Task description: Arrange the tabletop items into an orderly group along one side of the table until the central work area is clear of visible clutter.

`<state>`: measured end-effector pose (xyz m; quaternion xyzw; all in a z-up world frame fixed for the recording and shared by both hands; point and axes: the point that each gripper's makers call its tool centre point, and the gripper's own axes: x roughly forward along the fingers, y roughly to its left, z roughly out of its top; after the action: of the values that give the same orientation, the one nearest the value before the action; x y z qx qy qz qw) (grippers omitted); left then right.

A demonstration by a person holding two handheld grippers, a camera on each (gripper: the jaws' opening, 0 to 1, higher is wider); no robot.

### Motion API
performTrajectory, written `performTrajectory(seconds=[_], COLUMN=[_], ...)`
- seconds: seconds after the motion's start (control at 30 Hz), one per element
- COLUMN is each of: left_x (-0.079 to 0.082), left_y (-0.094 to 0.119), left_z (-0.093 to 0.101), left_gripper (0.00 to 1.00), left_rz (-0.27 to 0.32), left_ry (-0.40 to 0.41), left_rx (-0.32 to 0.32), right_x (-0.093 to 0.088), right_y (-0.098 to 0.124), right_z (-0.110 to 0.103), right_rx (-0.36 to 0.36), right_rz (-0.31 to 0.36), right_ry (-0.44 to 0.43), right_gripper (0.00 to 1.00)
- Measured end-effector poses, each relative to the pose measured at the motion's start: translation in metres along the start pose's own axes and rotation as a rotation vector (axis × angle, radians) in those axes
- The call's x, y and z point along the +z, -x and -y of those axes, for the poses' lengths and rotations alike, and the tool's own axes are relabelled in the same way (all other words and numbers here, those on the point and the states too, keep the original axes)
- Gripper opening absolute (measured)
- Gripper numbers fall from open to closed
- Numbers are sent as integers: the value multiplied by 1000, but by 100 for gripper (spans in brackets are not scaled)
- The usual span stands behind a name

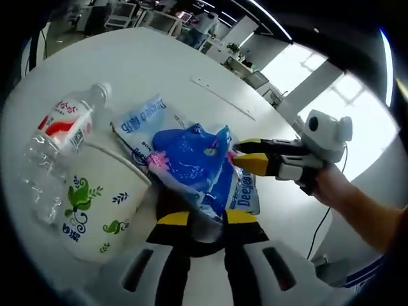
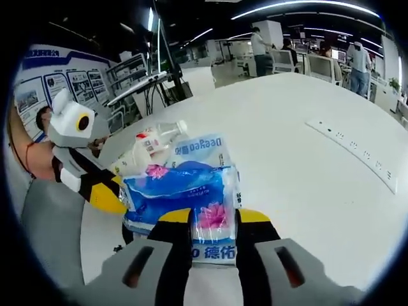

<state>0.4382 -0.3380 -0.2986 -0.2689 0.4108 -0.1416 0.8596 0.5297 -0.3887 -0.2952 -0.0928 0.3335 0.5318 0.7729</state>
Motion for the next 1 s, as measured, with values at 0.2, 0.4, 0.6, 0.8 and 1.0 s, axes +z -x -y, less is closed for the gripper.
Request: performTrajectory(seconds=[0.2,0.4,0.6,0.8,1.0], left_x=[-1,-3,-4,-2,1], left_y=[-2,-4,-3,-2,-1], left_z=[-2,-2,-3,-1,3], left_gripper=[12,8,4,1,0], left_rz=[-9,-28,-28,-20,-9], left_ry=[0,-30,-41,-55,-82], left_rx=[-7,-15,-19,-27,-39], right_x=[0,3,4,7,9], right_y=[-2,-1,1,3,10], right_z=[4,7,10,10,10], right_rx=[-7,-22,-27,-33,-42], right_rz=[-4,5,20,32,46], right_ry=[-3,-16,-30,-38,-45], right_gripper=[14,4,0,0,0])
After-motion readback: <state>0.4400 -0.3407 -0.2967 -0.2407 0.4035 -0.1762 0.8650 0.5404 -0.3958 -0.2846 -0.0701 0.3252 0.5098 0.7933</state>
